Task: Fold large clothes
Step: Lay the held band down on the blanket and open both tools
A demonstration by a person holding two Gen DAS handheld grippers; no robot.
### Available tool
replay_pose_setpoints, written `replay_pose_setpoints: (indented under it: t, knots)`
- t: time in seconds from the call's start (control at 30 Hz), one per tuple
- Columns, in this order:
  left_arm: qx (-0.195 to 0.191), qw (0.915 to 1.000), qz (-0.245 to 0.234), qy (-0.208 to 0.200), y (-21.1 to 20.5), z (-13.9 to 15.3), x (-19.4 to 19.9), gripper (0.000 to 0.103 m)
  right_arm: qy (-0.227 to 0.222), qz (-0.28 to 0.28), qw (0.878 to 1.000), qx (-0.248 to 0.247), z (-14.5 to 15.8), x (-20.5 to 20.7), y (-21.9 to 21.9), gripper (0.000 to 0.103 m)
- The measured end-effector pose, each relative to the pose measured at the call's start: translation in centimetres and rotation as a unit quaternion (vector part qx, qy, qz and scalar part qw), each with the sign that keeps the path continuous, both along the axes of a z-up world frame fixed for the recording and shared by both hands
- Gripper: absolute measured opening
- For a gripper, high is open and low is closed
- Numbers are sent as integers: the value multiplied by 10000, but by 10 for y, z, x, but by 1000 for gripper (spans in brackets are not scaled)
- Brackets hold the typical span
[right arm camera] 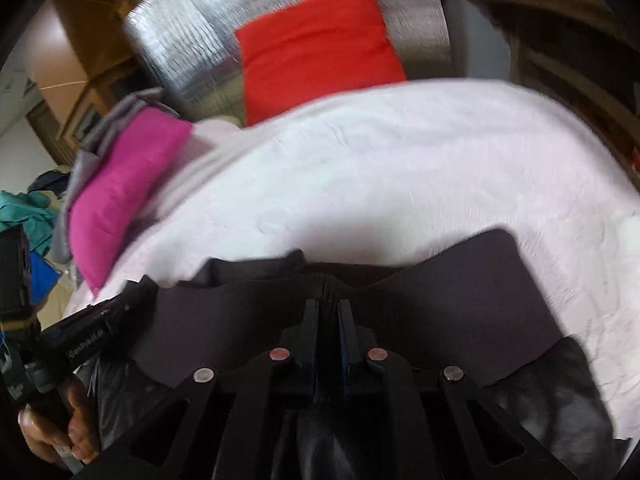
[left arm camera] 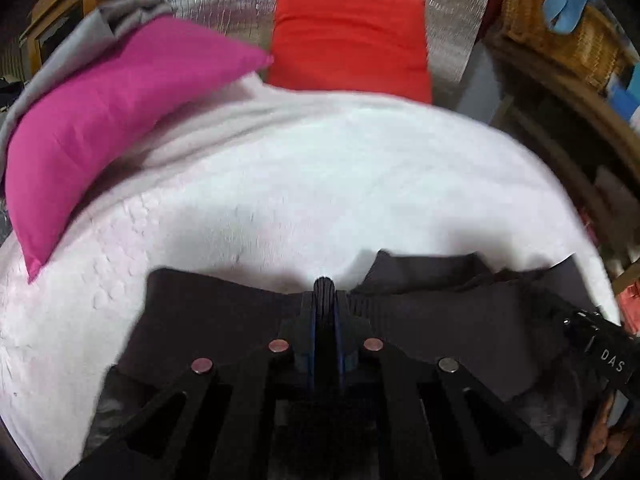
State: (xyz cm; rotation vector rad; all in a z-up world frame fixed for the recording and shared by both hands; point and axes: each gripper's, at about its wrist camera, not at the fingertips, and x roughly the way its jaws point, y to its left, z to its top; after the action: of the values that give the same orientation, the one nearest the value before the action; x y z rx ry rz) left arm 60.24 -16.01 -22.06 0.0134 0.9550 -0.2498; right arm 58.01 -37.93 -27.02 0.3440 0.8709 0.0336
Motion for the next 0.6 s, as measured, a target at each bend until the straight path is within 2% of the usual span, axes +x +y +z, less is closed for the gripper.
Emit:
replay_pose_setpoints:
  t: [0.1,0.17,0.23,0.27,0.3,0.33,0.37,0.4,0.43,0.47,0.5,0.6]
  knots:
    - [116,9999,-15,-32,-1,-5,0,9,108,-45,9999,28,-12,7,0,9]
    - [219,9998,-17,-40,-4,-5,-1,11,67,-90,9998,175,-8,4,-4,11]
    - [203,9998,-37,-56,-3,1,-6,13,-25,-87,9988,472,-6,-1,-10,16]
    - [150,9999,-47,-64,-2,5,-8,14,-14,-108,9968,792,-5,-6,-17,21]
    - [72,9999,-36,-68,0,11,-12,15,2,-153,9939,1094,-3,-11,-24,34]
    - [-14,10000,25,-73,5,20,-18,16,-40,-239,9903,1365,-1,-18,-33,59]
    - [-48,9999,74,-96,9,25,-21,19,-114,-353,9874,1537,4,-25,-40,71]
    - [-74,9998,117,-145,12,31,-25,28,-257,-502,9848,1645,10,-36,-48,80]
    - [-110,9995,178,-228,18,39,-32,35,-465,-613,9826,1689,18,-47,-55,80]
    - [-127,9991,246,-322,24,48,-41,51,-583,-640,9816,1703,23,-55,-61,80]
    - [-124,9986,296,-418,30,55,-50,59,-634,-681,9808,1715,30,-66,-69,80]
    - [-24,9970,412,-661,51,75,-78,60,-658,-880,9785,1747,38,-96,-85,80]
